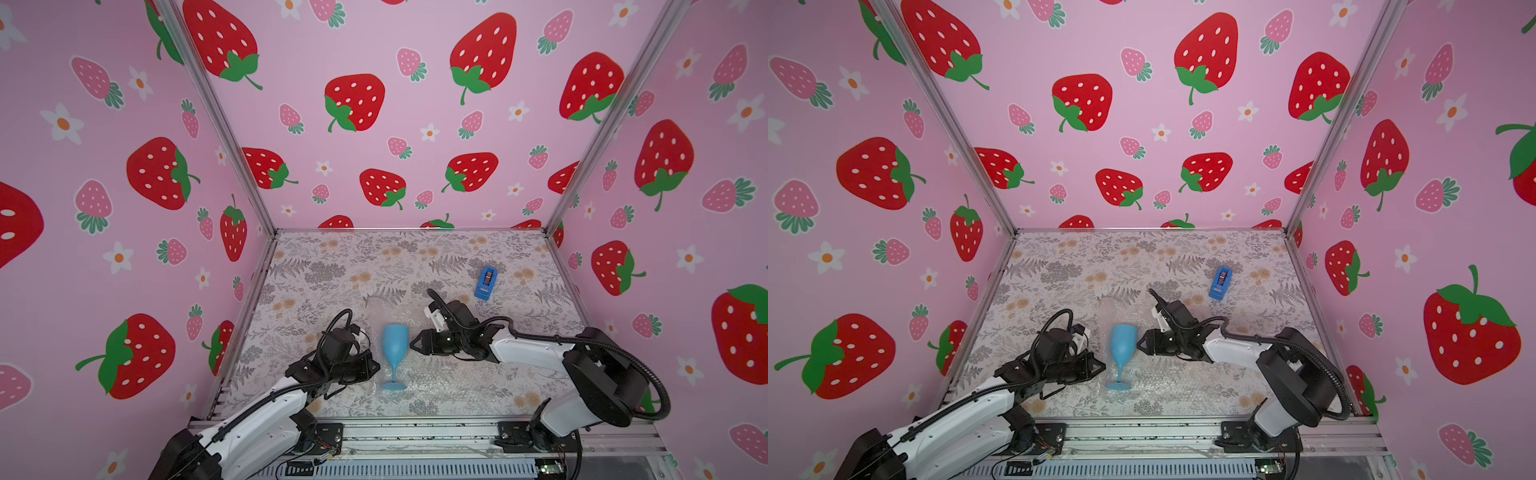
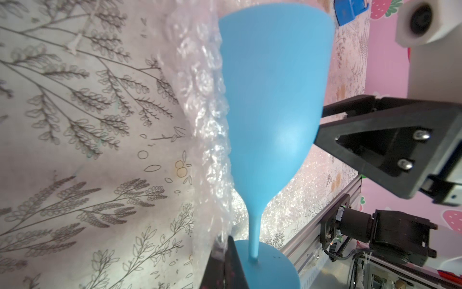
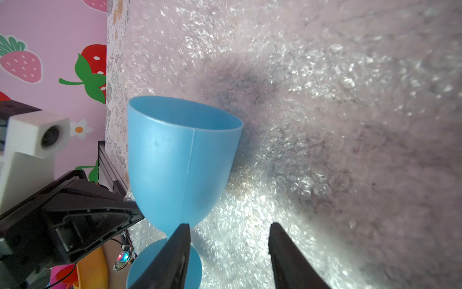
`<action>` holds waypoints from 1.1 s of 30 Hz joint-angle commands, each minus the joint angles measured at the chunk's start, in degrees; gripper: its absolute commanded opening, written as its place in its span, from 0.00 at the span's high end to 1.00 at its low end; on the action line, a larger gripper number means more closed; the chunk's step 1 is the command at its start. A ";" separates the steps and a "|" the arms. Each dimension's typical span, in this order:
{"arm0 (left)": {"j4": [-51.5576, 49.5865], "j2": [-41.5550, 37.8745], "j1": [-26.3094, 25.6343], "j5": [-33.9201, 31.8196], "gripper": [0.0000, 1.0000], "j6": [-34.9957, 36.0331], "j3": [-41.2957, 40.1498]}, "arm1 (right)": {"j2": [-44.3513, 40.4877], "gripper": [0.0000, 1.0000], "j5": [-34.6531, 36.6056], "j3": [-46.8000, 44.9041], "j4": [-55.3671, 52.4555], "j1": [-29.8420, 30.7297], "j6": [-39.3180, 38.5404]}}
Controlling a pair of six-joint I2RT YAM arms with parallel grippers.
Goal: Wrap wine glasses in bubble wrap
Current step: Wrap the wine glass in bubble wrap.
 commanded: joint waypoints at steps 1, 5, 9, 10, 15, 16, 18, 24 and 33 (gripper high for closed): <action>1.80 1.26 -2.04 -0.77 1.00 -0.10 4.42 | 0.25 0.48 1.05 0.51 -0.41 0.30 1.00; 2.21 2.84 -3.99 -1.96 1.00 -0.80 5.81 | -0.44 0.48 1.98 -0.37 -0.88 0.30 0.89; 2.80 4.38 -6.57 -3.23 1.00 -2.06 7.33 | -0.99 0.48 2.49 -1.54 -1.03 0.30 1.04; 2.98 4.69 -7.58 -4.08 1.00 -2.58 7.71 | -1.20 0.48 3.20 -1.74 -1.70 0.23 1.26; 5.39 6.29 -11.72 -7.58 1.00 -6.81 8.99 | -2.77 0.48 4.64 -3.32 -2.72 -0.29 2.10; 5.31 6.58 -12.29 -8.43 1.00 -7.40 9.47 | -3.28 0.48 4.81 -3.70 -2.78 -0.44 2.18; 5.56 7.24 -13.37 -9.28 1.00 -8.23 10.14 | -4.16 0.48 4.73 -4.35 -2.74 -0.83 2.25; 9.02 11.24 -15.86 -10.67 1.00 -10.91 11.38 | -7.66 0.48 3.87 -6.35 -2.82 -2.57 1.94; 13.23 18.95 -19.59 -11.80 0.97 -12.38 14.91 | -14.38 0.47 1.60 -8.07 -4.11 -5.30 -0.36</action>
